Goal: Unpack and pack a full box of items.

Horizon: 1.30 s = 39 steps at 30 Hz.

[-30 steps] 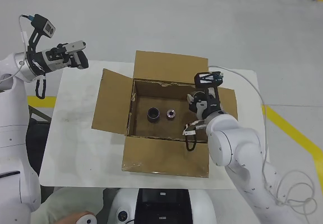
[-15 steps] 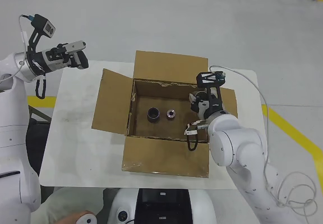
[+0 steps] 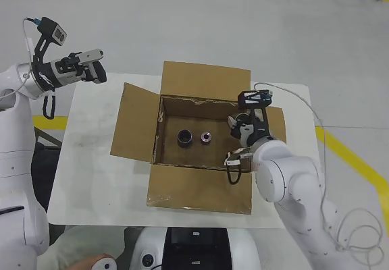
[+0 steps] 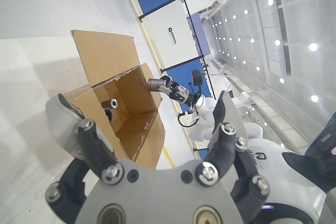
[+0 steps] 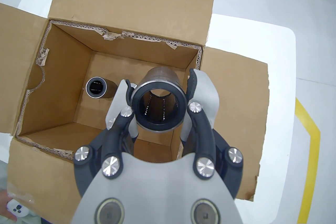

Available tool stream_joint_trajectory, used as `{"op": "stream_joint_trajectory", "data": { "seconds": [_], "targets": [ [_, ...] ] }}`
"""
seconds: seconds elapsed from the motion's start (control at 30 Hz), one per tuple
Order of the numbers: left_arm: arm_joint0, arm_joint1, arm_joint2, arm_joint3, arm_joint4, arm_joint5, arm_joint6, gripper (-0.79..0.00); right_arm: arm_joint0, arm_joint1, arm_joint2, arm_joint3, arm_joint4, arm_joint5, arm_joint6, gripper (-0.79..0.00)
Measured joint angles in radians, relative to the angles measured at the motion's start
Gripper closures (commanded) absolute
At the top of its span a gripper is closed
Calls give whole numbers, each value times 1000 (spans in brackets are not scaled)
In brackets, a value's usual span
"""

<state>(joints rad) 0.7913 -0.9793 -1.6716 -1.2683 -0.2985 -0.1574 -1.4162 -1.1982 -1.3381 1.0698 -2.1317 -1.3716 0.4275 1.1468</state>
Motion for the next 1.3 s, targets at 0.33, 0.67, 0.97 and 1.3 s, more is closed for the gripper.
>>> {"op": "stream_joint_trajectory", "data": {
  "seconds": [0.33,0.67,0.97,1.3],
  "targets": [
    [0,0,0,0,0,0,0,-785,-51,11,176,-118,63,-48,80,0],
    [0,0,0,0,0,0,0,-785,-47,20,386,-52,148,-50,103,0],
    [0,0,0,0,0,0,0,-785,-23,28,521,76,223,-54,84,0],
    [0,0,0,0,0,0,0,-785,20,35,574,276,243,-35,45,0]
  ]
}}
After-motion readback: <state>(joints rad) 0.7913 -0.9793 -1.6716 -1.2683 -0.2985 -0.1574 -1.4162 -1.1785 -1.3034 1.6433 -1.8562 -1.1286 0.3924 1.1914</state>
